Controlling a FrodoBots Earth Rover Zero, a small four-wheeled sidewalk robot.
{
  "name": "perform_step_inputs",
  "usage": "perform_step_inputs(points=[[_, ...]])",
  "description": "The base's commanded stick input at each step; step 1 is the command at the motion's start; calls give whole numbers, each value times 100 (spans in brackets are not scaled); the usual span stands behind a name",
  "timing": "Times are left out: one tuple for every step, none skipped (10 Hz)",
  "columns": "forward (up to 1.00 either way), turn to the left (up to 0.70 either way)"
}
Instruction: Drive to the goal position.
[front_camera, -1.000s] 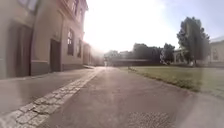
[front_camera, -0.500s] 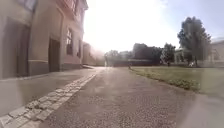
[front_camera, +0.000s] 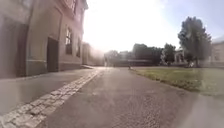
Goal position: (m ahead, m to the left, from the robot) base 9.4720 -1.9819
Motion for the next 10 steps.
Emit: perform_step_inputs(points=[[44, 2], [44, 2], [44, 2], [44, 2], [44, 2], [44, 2], [44, 2], [44, 2], [44, 2], [44, 2]])
